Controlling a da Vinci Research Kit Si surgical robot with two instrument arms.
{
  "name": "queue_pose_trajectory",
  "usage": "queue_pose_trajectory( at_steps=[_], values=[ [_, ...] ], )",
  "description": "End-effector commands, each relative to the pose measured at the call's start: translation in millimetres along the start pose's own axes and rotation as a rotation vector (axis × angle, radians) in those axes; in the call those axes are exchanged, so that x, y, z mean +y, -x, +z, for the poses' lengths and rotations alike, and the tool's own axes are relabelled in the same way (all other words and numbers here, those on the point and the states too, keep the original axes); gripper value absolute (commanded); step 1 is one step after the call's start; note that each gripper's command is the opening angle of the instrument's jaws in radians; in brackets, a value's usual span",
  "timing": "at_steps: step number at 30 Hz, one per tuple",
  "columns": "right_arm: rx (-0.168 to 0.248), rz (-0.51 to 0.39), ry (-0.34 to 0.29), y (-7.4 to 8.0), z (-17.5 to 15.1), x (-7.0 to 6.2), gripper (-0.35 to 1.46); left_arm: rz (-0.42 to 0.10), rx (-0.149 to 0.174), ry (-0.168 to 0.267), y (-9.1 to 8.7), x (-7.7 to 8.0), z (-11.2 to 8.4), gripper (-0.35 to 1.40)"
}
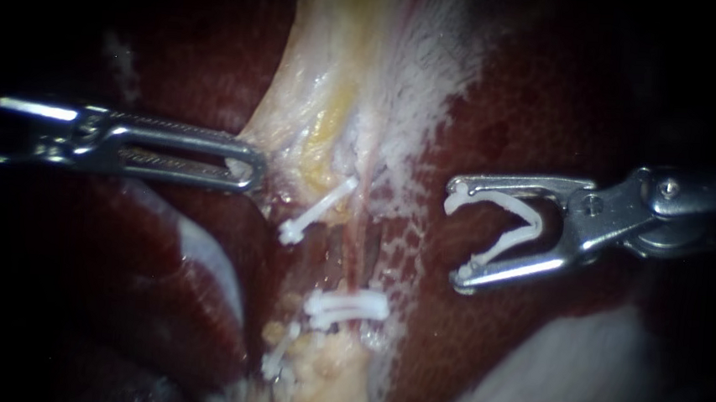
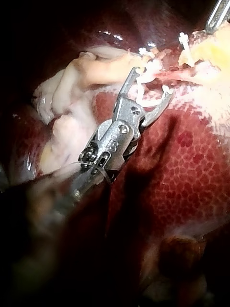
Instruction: Clipping third clip right tube
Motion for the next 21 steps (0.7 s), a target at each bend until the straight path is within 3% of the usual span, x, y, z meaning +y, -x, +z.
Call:
queue_pose_trajectory(
  at_steps=[1, 11, 21],
  values=[
    [0.0, 0.0, 0.0, 0.0, 0.0, 0.0, 0.6, 0.0, 0.0, 0.0, 0.1, -0.1, -0.1, -0.35],
    [-0.002, -0.01, -0.007, 0.5, 1.1, -0.3, 0.6, -0.005, 0.003, -0.009, 1.0, -0.2, -1.2, -0.35],
    [-0.011, 0.042, -0.061, 3.6, 6.0, -1.2, 0.59, -0.02, -0.004, 0.0, 3.6, -0.9, -4.3, -0.35]
  ],
)
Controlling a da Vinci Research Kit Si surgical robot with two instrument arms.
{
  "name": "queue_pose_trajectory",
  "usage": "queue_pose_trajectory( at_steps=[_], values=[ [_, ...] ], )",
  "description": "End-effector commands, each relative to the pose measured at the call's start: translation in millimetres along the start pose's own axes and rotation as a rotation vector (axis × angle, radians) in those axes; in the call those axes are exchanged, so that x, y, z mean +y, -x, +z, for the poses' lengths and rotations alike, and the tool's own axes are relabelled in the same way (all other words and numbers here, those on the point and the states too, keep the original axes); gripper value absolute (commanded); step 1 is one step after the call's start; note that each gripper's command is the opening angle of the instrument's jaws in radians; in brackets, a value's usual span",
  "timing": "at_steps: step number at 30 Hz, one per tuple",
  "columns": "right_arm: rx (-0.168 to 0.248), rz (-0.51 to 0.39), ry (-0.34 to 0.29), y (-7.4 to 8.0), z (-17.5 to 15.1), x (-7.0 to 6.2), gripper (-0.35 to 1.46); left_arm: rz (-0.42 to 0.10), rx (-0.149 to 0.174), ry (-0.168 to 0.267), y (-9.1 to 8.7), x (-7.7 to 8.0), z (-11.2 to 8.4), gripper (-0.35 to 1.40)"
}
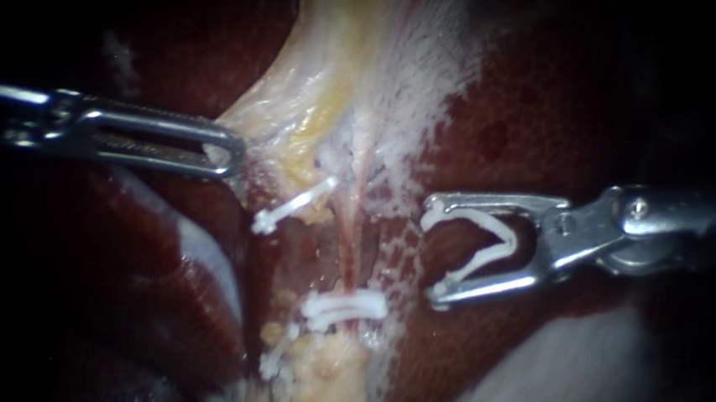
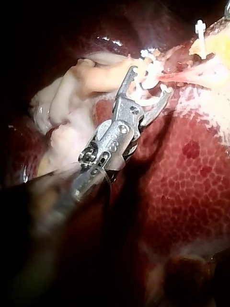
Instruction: Clipping third clip right tube
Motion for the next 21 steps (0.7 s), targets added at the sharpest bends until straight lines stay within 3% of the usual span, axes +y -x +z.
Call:
queue_pose_trajectory(
  at_steps=[1, 6, 13, 21],
  values=[
    [-0.002, 0.004, 0.0, 0.3, 0.4, 0.1, 0.59, -0.001, -0.002, -0.003, 0.2, -0.2, -0.2, -0.35],
    [-0.006, 0.01, -0.013, 1.2, 2.2, 0.8, 0.59, -0.006, -0.014, -0.005, 1.0, -1.7, -0.8, -0.35],
    [-0.006, 0.014, -0.021, 0.9, 3.5, 2.0, 0.59, -0.01, -0.029, -0.004, 1.7, -4.0, -1.2, -0.35],
    [-0.013, 0.018, -0.1, 0.4, 5.3, 2.7, 0.57, -0.011, -0.035, -0.005, 2.1, -5.3, -1.4, -0.35]
  ],
)
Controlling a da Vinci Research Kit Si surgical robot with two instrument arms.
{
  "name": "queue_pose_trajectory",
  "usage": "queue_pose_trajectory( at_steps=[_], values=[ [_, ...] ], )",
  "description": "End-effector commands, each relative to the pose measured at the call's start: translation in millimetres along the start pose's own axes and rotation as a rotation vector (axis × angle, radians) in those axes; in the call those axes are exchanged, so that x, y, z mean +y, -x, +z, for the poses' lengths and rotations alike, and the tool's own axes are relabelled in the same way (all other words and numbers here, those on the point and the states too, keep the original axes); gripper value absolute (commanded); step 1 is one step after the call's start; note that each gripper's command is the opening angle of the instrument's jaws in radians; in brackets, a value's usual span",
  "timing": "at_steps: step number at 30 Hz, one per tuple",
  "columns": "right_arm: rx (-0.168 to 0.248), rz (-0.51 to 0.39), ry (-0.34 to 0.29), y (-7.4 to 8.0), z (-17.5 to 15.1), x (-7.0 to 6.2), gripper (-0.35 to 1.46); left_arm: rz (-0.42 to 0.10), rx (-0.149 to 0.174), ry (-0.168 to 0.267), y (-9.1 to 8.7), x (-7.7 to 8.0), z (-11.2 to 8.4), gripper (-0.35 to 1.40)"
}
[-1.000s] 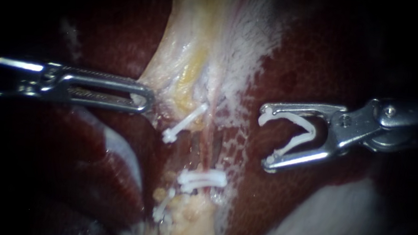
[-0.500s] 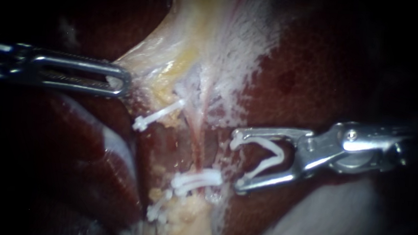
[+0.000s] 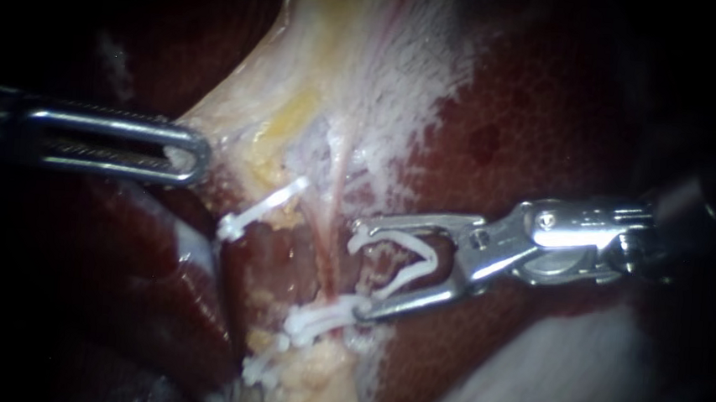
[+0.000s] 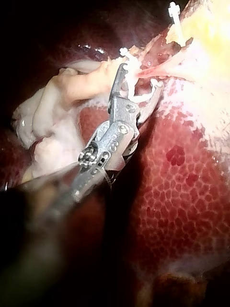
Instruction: Clipping third clip right tube
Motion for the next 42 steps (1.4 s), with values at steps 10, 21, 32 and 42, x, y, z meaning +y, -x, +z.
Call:
queue_pose_trajectory(
  at_steps=[10, 21, 32, 42],
  values=[
    [-0.003, -0.001, 0.007, -0.2, 1.8, 0.7, 0.58, 0.0, 0.0, -0.002, 0.1, -0.4, -0.1, -0.35],
    [-0.002, 0.001, 0.011, -0.9, 3.2, 0.8, 0.57, 0.0, 0.0, -0.002, 0.1, -0.4, -0.1, -0.35],
    [-0.002, 0.014, 0.007, -1.6, 3.5, 0.5, 0.51, 0.0, 0.0, -0.002, 0.1, -0.3, -0.1, -0.35],
    [-0.002, 0.038, 0.001, -1.6, 3.4, 0.4, 0.43, 0.0, 0.0, -0.002, 0.1, -0.3, -0.1, -0.35]
  ],
)
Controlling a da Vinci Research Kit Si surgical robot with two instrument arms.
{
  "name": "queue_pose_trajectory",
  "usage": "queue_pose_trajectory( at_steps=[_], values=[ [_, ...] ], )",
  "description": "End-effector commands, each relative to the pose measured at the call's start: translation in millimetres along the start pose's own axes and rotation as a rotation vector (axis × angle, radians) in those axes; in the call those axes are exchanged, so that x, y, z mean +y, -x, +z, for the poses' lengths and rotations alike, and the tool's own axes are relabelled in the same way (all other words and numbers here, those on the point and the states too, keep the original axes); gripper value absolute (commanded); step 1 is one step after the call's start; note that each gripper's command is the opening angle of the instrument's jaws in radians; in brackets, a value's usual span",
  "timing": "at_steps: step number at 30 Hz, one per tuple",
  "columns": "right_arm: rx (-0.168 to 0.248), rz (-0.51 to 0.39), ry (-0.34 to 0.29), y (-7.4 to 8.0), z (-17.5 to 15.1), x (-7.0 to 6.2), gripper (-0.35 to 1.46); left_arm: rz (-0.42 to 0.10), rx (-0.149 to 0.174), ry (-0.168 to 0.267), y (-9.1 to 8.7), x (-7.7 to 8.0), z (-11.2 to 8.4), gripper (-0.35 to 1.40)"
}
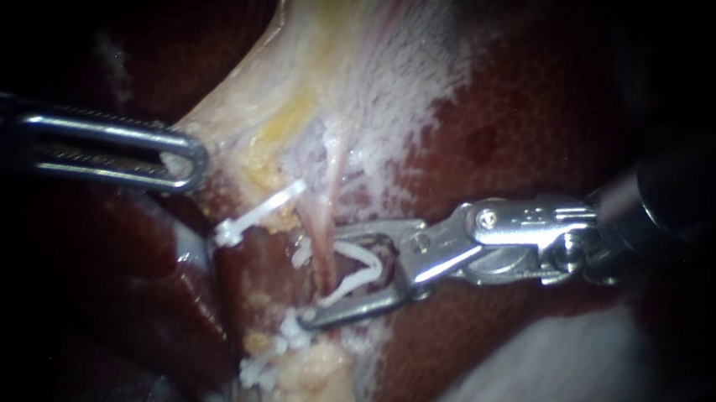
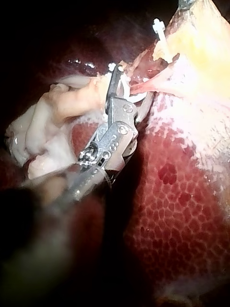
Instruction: Clipping third clip right tube
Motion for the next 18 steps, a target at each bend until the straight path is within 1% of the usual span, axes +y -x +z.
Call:
queue_pose_trajectory(
  at_steps=[1, 3, 6, 7, 10, 11, 13, 15, 18],
  values=[
    [-0.001, 0.011, -0.008, 0.0, -0.1, 0.0, 0.39, 0.0, 0.0, 0.0, 0.0, 0.0, 0.0, -0.35],
    [-0.004, 0.034, -0.027, 0.1, -0.1, -0.1, 0.33, 0.0, 0.0, 0.0, 0.0, 0.0, 0.0, -0.35],
    [-0.008, 0.054, -0.047, 0.1, -0.3, -0.1, 0.18, 0.0, 0.0, 0.0, 0.0, 0.0, 0.0, -0.35],
    [-0.011, 0.054, -0.06, 0.2, -0.3, -0.1, 0.06, 0.0, 0.0, 0.0, 0.0, 0.0, 0.0, -0.35],
    [-0.016, 0.047, -0.092, 0.1, -0.5, 0.1, -0.2, 0.0, 0.0, 0.0, 0.0, 0.0, 0.0, -0.35],
    [-0.018, 0.05, -0.1, 0.0, -0.5, 0.1, -0.26, 0.0, 0.0, 0.0, 0.0, 0.0, 0.0, -0.35],
    [-0.021, 0.057, -0.114, -0.2, -0.7, 0.3, -0.32, 0.0, 0.0, 0.0, 0.0, 0.0, 0.0, -0.35],
    [-0.022, 0.067, -0.115, -0.2, -0.8, 0.3, -0.35, 0.0, 0.0, 0.0, 0.0, 0.0, 0.0, -0.35],
    [-0.024, 0.074, -0.119, -0.1, -0.7, 0.3, -0.35, 0.0, 0.0, 0.0, 0.0, 0.0, 0.0, -0.35]
  ],
)
